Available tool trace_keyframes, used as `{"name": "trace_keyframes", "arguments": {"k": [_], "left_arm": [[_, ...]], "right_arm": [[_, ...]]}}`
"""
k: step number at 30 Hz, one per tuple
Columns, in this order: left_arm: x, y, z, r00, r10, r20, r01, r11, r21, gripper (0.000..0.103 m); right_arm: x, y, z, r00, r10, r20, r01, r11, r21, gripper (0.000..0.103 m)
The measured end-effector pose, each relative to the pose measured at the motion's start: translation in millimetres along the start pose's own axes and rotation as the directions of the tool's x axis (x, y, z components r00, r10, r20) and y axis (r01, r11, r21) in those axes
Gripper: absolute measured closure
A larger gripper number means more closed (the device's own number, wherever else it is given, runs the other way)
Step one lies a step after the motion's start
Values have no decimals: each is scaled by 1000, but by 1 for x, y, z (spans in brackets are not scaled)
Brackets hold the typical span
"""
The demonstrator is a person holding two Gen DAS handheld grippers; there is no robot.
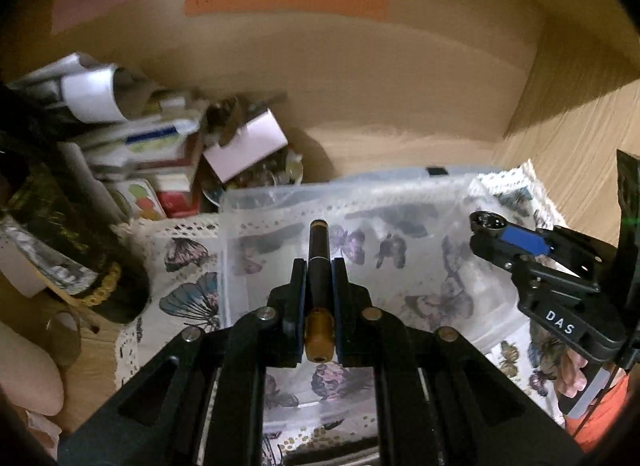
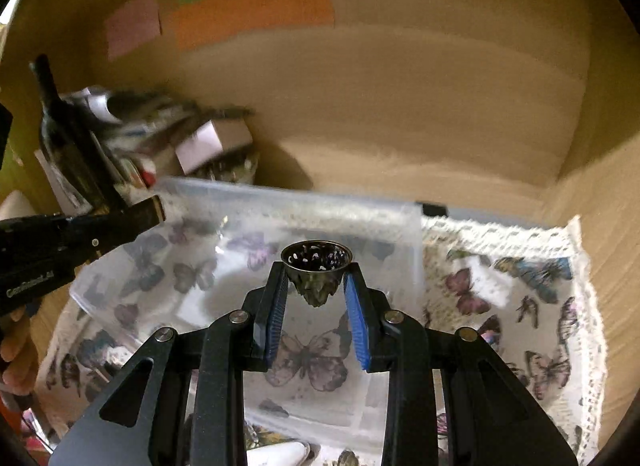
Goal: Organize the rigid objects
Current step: 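Carry both held items over the clear box and open both tools to drop them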
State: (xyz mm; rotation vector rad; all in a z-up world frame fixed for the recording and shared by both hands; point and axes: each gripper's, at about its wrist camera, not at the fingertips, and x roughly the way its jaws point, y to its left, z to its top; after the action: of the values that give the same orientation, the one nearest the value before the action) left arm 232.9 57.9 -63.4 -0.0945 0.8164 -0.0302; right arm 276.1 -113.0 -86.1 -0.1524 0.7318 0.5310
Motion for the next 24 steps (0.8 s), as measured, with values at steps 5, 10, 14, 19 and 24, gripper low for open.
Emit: {"name": "trace_keyframes", "arguments": {"k": [5, 10, 14, 19, 24], "left_arm": [[22, -2, -4, 998, -9, -54, 10, 1000, 19, 93], [25, -8, -11, 998, 11, -67, -8, 999, 37, 93], [10, -10, -14, 999, 19, -27, -18, 999, 46, 86], [-21, -5, -16, 999, 19, 50, -21, 999, 26, 67], [-58, -3, -27, 986, 62, 153, -68, 997, 35, 40]], "right_arm": [[17, 2, -5, 999, -24, -45, 23, 999, -22, 76], [15, 8, -7, 999, -41, -37, 39, 998, -55, 72], [-5, 13, -6, 999, -45, 14, 46, 997, -61, 57], [-40, 25, -7, 995, -43, 90, 50, 996, -76, 47], [-71, 42, -19, 987, -38, 155, 53, 994, -96, 37]]}}
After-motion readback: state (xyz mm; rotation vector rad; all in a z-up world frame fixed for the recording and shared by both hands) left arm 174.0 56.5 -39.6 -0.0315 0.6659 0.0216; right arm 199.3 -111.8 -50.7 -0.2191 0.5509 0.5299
